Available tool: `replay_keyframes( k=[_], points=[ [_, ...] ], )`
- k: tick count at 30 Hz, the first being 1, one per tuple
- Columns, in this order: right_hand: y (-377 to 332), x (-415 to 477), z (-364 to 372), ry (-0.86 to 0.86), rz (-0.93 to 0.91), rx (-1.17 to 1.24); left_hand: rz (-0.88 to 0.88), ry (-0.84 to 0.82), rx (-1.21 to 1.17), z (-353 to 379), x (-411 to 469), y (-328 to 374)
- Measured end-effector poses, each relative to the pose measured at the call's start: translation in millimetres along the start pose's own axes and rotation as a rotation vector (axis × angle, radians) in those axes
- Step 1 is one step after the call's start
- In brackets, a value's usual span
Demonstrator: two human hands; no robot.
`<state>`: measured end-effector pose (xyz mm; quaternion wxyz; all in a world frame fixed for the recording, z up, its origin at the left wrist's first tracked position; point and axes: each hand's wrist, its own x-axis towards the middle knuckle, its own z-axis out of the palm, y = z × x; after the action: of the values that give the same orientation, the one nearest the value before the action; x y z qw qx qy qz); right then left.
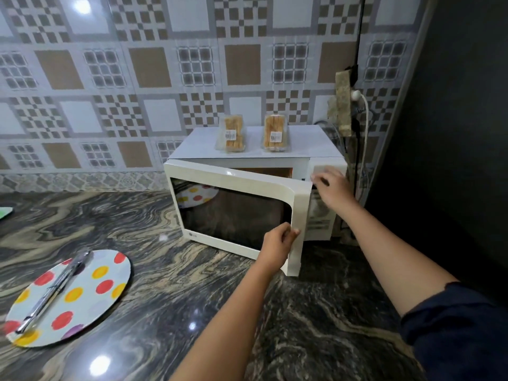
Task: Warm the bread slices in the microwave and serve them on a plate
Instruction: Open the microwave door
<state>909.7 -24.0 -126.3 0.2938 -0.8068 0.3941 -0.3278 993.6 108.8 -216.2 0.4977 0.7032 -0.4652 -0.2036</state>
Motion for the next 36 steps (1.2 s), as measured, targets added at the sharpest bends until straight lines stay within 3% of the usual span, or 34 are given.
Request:
replay_keyframes(
  k=[4,11,20,23,30,36],
  points=[
    [-14.9,-70.7,8.3,0.015,-0.064,0.324,0.011,0.023,-0.056,-10.2,-40.2,-10.7],
    [-61.1,-155.1,14.1,-0.015,-0.396,0.165,0.018,0.085,-0.023,-46.8,-123.1,-23.2],
    [-146.1,-239.8,91.8,-0.077,-0.546,0.209,-0.041,0.169,-0.065,-143.4,-223.0,-59.6],
    [-179.2,-256.1,126.3,-0.103,-0.635,0.153,-0.11,0.286,-0.096,-170.6,-242.3,-72.9],
    [-243.1,-278.5,198.1,-0.101,-0.584,0.174,-0.251,0.591,-0.116,-224.8,-259.4,-95.9],
    [-261.4,-281.3,221.1,-0.061,-0.551,0.183,-0.271,0.633,-0.116,-249.9,-256.3,-114.5]
  ],
)
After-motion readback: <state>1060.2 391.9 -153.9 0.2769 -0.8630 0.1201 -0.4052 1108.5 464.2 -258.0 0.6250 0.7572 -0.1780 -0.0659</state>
